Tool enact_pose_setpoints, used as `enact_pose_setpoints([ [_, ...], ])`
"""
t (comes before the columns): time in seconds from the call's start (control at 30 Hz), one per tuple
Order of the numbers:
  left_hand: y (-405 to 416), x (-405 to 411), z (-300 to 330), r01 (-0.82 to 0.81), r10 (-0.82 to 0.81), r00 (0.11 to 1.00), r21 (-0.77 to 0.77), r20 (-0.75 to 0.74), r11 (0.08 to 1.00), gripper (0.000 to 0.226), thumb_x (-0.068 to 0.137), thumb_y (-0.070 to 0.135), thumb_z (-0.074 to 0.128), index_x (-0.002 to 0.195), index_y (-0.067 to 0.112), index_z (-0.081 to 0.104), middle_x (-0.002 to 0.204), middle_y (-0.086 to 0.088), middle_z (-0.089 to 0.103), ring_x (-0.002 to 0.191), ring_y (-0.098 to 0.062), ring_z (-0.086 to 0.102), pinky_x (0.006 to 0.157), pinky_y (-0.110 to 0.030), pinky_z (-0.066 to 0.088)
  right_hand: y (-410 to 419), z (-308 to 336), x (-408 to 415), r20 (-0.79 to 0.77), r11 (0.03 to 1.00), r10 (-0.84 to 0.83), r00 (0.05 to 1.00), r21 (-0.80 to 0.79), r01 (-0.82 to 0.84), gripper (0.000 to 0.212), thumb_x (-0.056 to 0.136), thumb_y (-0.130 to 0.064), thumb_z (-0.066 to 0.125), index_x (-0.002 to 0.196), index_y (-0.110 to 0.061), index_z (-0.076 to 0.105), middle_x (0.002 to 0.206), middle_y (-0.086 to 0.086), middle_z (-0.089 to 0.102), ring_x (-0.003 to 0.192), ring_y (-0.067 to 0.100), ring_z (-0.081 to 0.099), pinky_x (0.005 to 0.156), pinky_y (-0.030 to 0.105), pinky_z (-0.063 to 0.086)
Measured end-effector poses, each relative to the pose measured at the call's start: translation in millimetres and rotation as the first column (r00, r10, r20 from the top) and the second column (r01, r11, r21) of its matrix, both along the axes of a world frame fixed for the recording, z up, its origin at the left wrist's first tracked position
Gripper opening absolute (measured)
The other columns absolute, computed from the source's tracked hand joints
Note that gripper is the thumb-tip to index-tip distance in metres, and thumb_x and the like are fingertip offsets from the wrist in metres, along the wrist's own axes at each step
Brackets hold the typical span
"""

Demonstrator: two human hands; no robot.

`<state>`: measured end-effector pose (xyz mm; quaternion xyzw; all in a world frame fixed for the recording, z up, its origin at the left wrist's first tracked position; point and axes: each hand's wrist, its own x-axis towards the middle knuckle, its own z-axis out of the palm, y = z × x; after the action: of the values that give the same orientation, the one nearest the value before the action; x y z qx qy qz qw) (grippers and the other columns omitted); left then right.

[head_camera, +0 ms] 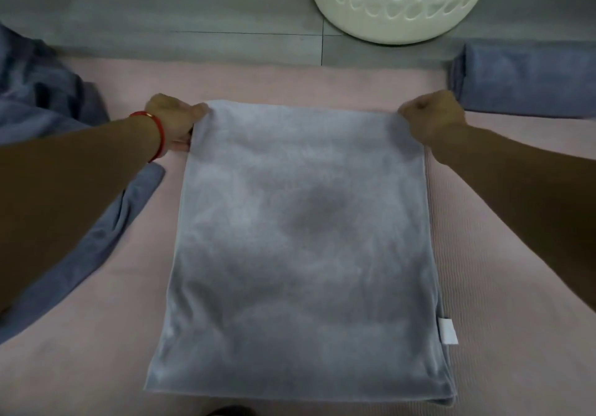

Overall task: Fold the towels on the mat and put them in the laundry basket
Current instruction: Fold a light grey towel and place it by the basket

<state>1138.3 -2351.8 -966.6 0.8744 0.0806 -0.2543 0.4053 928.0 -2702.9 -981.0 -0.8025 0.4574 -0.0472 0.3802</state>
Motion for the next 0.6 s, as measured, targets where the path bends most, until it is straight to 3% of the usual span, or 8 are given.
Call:
enact_pose_setpoints([
  [0.07, 4, 4, -3, -0.020, 0.021, 0.998, -0.020, 0.053, 1.000, 0.014, 0.092, 0.025, 0.073, 0.091, 0.014, 0.064, 0.104, -0.016, 0.069, 0.074, -0.024, 0.067, 0.057, -0.038, 0.062, 10, 4, -4, 0.177, 0.998, 0.053, 0.983, -0.030, -0.049, 0.018, 0.091, -0.022, 0.070, 0.098, -0.008, 0.080, 0.095, 0.004, 0.076, 0.091, 0.014, 0.071, 0.081, 0.024, 0.057],
  [0.17, 11, 8, -8, -0.046, 0.051, 0.992, -0.044, 0.116, 0.998, 0.017, 0.087, 0.016, 0.077, 0.078, 0.016, 0.062, 0.099, -0.018, 0.070, 0.081, -0.031, 0.070, 0.071, -0.044, 0.063, 20, 11, -17, 0.290, 0.980, 0.177, 0.941, 0.040, -0.196, 0.009, 0.089, -0.015, 0.074, 0.095, -0.019, 0.079, 0.090, -0.002, 0.076, 0.081, 0.007, 0.069, 0.078, 0.019, 0.057],
  [0.27, 15, 8, -11, -0.001, 0.010, 0.989, -0.058, 0.147, 0.998, 0.018, 0.082, 0.013, 0.080, 0.075, 0.015, 0.064, 0.093, -0.016, 0.070, 0.078, -0.028, 0.069, 0.081, -0.043, 0.061, 15, 10, -29, 0.157, 0.950, 0.261, 0.952, 0.131, -0.282, 0.025, 0.087, -0.012, 0.077, 0.111, -0.020, 0.077, 0.090, -0.001, 0.073, 0.082, 0.010, 0.065, 0.088, 0.023, 0.056],
  [0.4, 19, 7, -14, 0.043, -0.033, 0.990, -0.070, 0.139, 0.997, 0.015, 0.081, 0.016, 0.081, 0.076, 0.016, 0.067, 0.094, -0.015, 0.071, 0.085, -0.028, 0.070, 0.087, -0.040, 0.059, 12, 16, -24, -0.070, 0.893, 0.450, 0.890, 0.035, -0.449, 0.045, 0.086, -0.021, 0.078, 0.129, -0.030, 0.067, 0.097, -0.003, 0.071, 0.093, 0.012, 0.063, 0.085, 0.024, 0.048],
  [0.5, 19, 9, -12, 0.044, -0.034, 0.992, -0.081, 0.124, 0.996, 0.015, 0.078, 0.021, 0.084, 0.081, 0.014, 0.071, 0.098, -0.016, 0.073, 0.093, -0.030, 0.072, 0.089, -0.041, 0.059, 11, 20, -16, -0.212, 0.840, 0.520, 0.828, -0.050, -0.540, 0.039, 0.088, -0.025, 0.074, 0.126, -0.030, 0.067, 0.111, -0.003, 0.064, 0.102, 0.013, 0.058, 0.087, 0.023, 0.043],
  [0.6, 14, 10, -12, 0.047, -0.036, 0.994, -0.108, 0.106, 0.993, 0.025, 0.083, 0.035, 0.080, 0.085, 0.012, 0.070, 0.098, -0.013, 0.073, 0.086, -0.027, 0.073, 0.078, -0.036, 0.062, 11, 21, -13, -0.221, 0.802, 0.572, 0.790, -0.049, -0.595, 0.027, 0.088, -0.025, 0.072, 0.114, -0.032, 0.073, 0.106, -0.007, 0.066, 0.100, 0.012, 0.060, 0.087, 0.021, 0.042],
])
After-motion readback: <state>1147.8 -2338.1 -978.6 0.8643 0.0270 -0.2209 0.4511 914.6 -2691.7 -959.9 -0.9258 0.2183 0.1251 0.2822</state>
